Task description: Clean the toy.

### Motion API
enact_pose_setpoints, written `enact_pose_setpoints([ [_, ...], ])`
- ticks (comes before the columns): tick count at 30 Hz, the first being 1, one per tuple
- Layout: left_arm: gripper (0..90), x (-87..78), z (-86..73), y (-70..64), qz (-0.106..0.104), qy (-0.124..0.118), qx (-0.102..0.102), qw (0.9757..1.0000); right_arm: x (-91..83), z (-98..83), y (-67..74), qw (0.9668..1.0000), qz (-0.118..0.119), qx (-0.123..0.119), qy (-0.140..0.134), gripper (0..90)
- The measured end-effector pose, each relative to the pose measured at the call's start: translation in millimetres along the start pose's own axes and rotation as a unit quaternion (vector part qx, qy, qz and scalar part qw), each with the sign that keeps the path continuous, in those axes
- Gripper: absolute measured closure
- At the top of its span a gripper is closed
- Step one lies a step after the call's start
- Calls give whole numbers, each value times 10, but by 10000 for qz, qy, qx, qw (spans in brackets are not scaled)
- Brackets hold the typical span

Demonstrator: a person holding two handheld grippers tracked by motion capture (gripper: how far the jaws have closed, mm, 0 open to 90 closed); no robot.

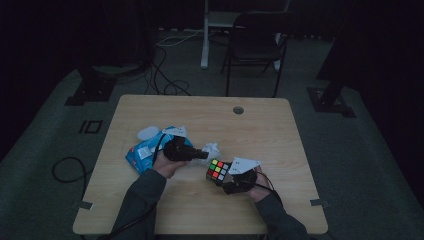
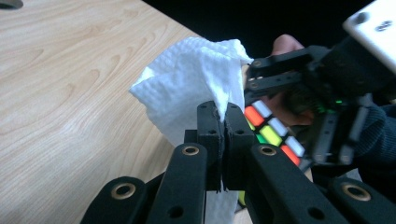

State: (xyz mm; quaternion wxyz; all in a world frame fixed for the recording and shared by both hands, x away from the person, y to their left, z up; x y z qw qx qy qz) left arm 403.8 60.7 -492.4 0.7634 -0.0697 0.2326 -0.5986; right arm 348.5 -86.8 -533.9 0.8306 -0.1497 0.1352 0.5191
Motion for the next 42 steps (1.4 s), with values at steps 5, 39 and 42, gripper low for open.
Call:
enact_pose_setpoints([
  [5, 885, -15, 15, -79, -5, -16, 102, 9999, 9, -23, -43, 9999, -123, 85, 64, 347],
  [39, 885, 248, -339, -419, 486, -7, 654, 9967, -114, 207, -439, 9847, -1400, 1038, 89, 347],
  [42, 885, 234, -343, -379, 620, -102, 630, 9960, -81, 220, -471, 9824, -1462, 1162, 101, 347],
])
Point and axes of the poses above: each handheld gripper's, and its own axes: x roughly forward along the jaws, z roughly out of its top, y roughly to its left, the point moved 7 cm from there along x, roughly forward along the jaws, and after that the axes turned 10 degrees about -y, right-handed, at the moved point
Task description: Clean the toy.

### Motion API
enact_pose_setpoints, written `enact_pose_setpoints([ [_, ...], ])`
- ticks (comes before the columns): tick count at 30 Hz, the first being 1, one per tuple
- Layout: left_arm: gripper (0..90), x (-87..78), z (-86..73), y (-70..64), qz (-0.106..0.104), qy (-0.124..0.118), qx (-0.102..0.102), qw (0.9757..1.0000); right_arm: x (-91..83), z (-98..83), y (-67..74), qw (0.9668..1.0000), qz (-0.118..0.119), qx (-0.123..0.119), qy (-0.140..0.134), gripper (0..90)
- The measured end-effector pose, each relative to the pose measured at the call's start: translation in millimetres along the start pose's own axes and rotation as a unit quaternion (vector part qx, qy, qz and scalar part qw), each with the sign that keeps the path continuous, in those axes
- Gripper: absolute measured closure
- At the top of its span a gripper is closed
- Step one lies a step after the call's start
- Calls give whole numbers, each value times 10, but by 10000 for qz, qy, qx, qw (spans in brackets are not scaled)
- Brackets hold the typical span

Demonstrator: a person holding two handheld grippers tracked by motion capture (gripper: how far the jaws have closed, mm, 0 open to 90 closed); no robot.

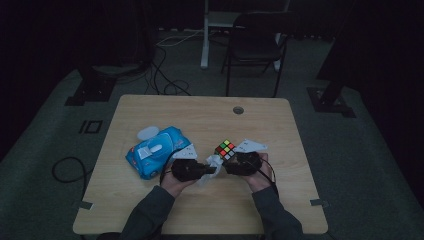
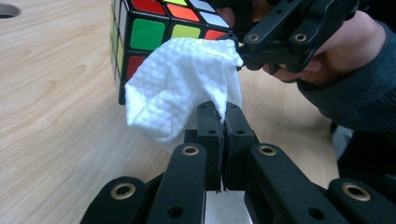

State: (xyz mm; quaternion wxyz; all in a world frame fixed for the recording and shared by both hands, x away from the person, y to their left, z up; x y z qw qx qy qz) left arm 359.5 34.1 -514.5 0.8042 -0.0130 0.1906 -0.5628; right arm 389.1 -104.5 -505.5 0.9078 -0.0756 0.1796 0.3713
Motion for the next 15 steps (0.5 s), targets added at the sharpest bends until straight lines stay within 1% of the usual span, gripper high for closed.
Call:
enact_pose_setpoints([
  [1, 885, -4, -1, 12, 60, -37, -7, 10000, 28, 8, -9, 10000, -19, 87, 9, 347],
  [4, 884, -19, -15, 57, 259, -121, -38, 9996, 82, 25, -28, 9998, -85, 176, 38, 346],
  [9, 884, -22, -42, 123, 490, -255, -137, 9984, 184, 86, -76, 9989, -208, 405, 67, 346],
  [12, 884, -11, -54, 144, 600, -268, -127, 9978, 234, 114, -107, 9983, -265, 523, 68, 346],
  [15, 884, 14, -63, 143, 666, -269, -78, 9974, 274, 142, -128, 9975, -321, 626, 85, 346],
])
Point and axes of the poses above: each handheld gripper's, and its own axes: x roughly forward along the jaws, z roughly out of its top, y roughly to its left, the point moved 7 cm from there along x, roughly forward along the jaws, and after that the axes turned 10 degrees about -y, right-handed, at the moved point
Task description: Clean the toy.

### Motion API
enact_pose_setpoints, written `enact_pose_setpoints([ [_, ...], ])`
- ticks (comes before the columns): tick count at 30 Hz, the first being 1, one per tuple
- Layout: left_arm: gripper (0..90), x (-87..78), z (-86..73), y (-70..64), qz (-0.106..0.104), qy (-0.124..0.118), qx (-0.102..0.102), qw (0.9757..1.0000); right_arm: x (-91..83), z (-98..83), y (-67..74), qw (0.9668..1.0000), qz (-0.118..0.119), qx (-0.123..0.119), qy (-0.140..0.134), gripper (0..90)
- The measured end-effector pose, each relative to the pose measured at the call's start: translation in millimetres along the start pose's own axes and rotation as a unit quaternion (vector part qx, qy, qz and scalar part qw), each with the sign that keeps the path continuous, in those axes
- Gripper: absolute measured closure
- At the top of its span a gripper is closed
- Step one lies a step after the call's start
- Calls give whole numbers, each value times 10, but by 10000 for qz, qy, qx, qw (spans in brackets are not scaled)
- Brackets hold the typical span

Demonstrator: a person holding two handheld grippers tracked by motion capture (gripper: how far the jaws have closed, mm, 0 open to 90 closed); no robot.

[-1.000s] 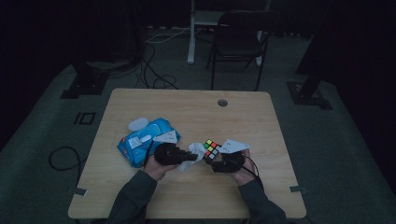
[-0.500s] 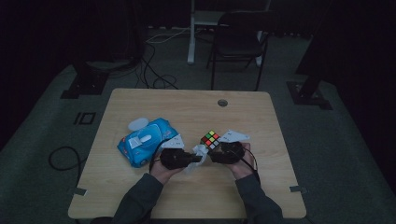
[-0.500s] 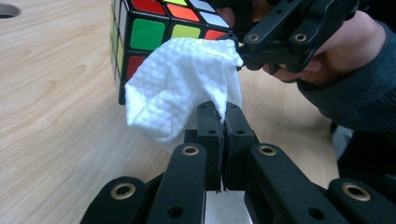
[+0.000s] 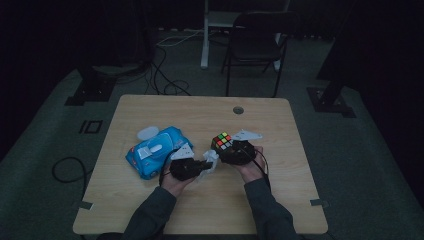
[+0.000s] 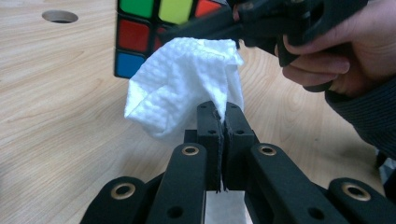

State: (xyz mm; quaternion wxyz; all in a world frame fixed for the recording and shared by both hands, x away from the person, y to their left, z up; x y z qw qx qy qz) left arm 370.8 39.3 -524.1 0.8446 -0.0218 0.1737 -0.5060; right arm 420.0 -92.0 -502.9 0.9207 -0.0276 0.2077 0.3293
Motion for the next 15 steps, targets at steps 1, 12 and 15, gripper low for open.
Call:
enact_pose_setpoints([
  [1, 884, 15, -6, -8, 13, 9, 28, 10000, 5, 5, -2, 10000, -6, 3, 5, 346],
  [12, 884, 186, 2, -54, 347, -18, 307, 9989, 94, 124, 13, 9995, -179, 255, 23, 346],
  [15, 883, 249, 6, -49, 469, -66, 341, 9983, 98, 136, 28, 9994, -192, 287, 27, 346],
])
Point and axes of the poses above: each handheld gripper's, and its own axes: x roughly forward along the jaws, z roughly out of its top, y roughly to its left, the point moved 7 cm from there along x, roughly forward along the jaws, and after that the axes turned 10 degrees about -y, right-handed, at the moved point
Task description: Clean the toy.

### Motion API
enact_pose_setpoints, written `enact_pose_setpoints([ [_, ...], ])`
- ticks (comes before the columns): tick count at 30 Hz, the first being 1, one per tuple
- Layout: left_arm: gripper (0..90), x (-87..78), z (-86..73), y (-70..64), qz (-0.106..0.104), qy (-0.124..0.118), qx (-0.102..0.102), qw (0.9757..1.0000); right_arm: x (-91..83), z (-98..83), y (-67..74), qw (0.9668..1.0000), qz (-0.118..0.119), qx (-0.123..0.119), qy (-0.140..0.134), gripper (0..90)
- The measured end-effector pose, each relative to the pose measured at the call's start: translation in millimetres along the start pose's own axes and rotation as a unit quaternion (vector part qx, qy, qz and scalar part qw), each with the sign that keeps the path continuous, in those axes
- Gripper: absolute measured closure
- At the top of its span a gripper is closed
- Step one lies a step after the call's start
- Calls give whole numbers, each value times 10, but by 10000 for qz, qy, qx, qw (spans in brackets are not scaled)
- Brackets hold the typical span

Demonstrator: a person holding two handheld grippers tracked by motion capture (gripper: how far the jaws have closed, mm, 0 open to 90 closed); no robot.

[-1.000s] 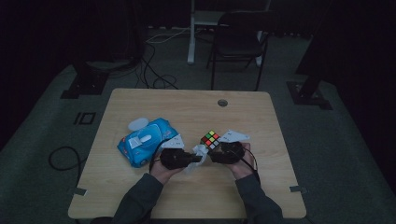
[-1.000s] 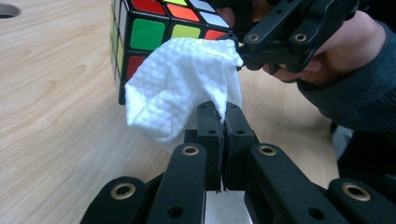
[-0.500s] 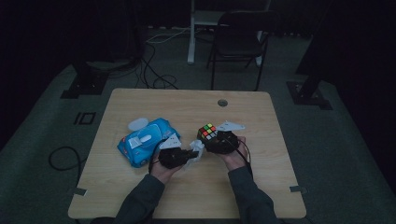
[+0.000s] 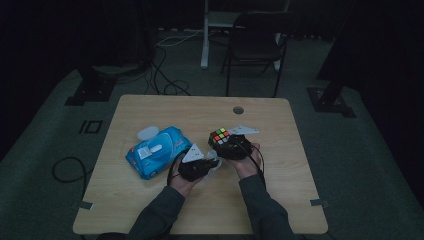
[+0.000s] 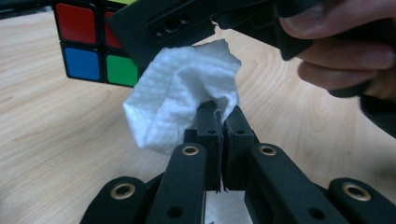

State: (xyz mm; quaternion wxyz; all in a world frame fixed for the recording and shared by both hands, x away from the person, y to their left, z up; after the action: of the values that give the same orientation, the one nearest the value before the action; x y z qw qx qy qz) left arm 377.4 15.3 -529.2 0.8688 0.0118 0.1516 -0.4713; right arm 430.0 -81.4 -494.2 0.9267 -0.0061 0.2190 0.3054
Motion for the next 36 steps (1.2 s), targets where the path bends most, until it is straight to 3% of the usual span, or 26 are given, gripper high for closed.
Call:
enact_pose_setpoints([
  [14, 884, 138, 43, 9, 473, -296, 46, 9984, -31, 57, 60, 9991, -20, 413, -136, 346],
  [26, 885, 203, 86, -24, 518, -432, 22, 9977, -19, 47, 76, 9989, -35, 462, -119, 346],
  [36, 886, 164, 114, -29, 551, -535, 4, 9970, -3, 40, 84, 9989, -28, 463, -113, 346],
])
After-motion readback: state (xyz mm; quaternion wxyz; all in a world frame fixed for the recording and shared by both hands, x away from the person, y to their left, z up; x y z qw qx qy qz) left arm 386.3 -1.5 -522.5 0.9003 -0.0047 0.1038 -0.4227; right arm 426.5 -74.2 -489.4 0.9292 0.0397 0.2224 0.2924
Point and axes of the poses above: each handheld gripper's, and its own axes: x roughly forward along the jaws, z roughly out of its top, y roughly to its left, the point moved 7 cm from there along x, roughly forward along the jaws, and after that the axes turned 10 degrees about -y, right-handed, at the moved point
